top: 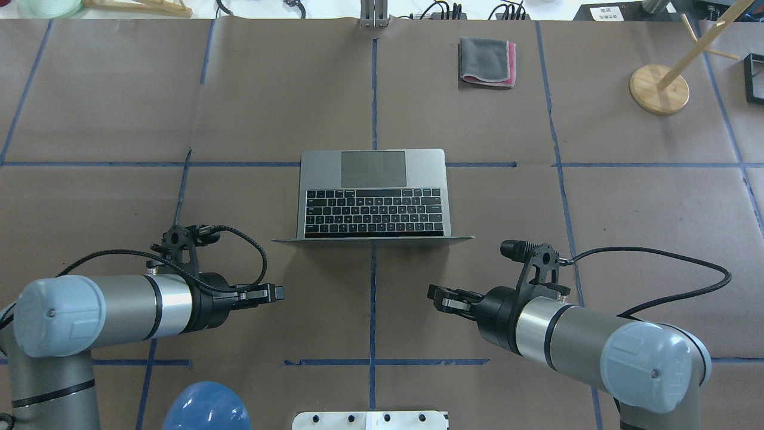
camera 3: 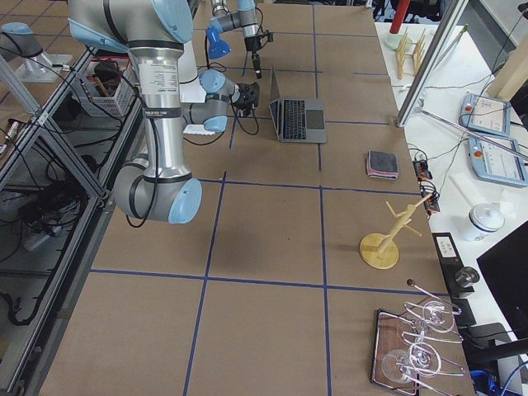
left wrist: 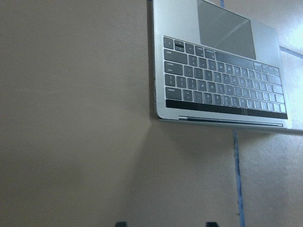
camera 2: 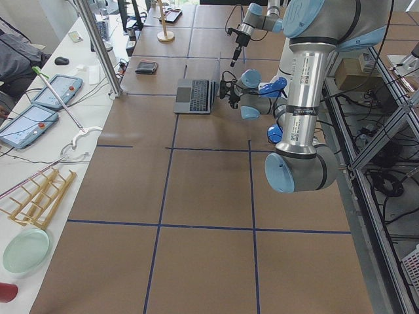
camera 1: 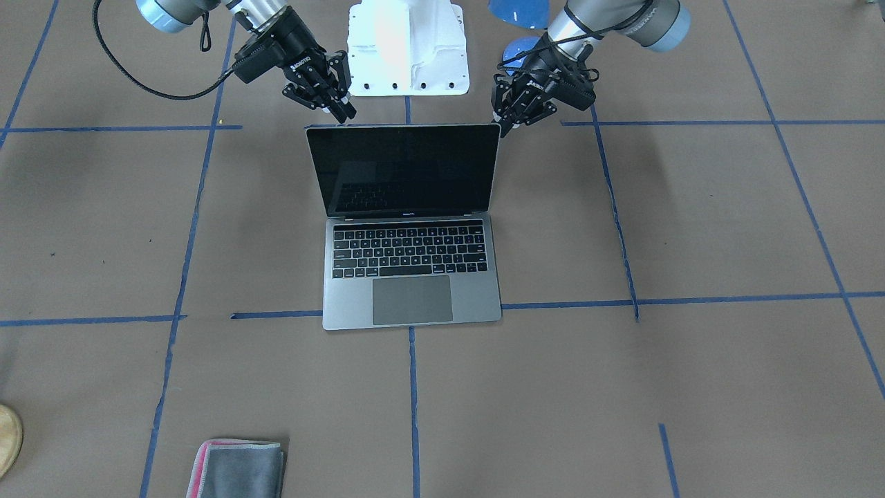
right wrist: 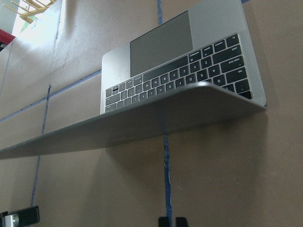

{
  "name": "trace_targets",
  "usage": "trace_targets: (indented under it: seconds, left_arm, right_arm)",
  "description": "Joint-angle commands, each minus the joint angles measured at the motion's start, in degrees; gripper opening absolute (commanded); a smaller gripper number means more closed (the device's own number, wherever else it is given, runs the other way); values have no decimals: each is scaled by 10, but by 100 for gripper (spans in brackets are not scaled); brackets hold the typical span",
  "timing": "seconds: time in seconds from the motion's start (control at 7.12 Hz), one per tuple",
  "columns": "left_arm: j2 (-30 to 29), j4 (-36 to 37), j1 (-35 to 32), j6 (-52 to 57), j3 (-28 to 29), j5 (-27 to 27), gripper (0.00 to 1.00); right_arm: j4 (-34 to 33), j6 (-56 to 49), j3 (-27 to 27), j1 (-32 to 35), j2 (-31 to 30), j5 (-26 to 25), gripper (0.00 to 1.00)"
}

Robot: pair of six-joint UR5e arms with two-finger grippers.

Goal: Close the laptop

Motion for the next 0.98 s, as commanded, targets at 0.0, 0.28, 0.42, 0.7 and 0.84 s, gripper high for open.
trace_targets:
  seconds: [0.0, 0.28, 0.42, 0.7, 0.84]
  left_arm:
    - [-20, 4, 23, 7, 1, 17, 3]
    - [-35, 5, 17, 22, 0, 18, 3]
    - [-40, 5, 10, 22, 0, 18, 3]
    - [-51, 12, -10, 23, 0, 16, 3]
    - [-56, 22, -22, 23, 1, 15, 3]
  right_arm:
    - [-1, 0, -4, 0, 3, -7, 3]
    - [-1, 0, -6, 6, 4, -20, 3]
    - [-1, -1, -7, 20, 4, -20, 2]
    - [-3, -1, -10, 42, 5, -19, 2]
    - [-7, -1, -16, 49, 21, -19, 2]
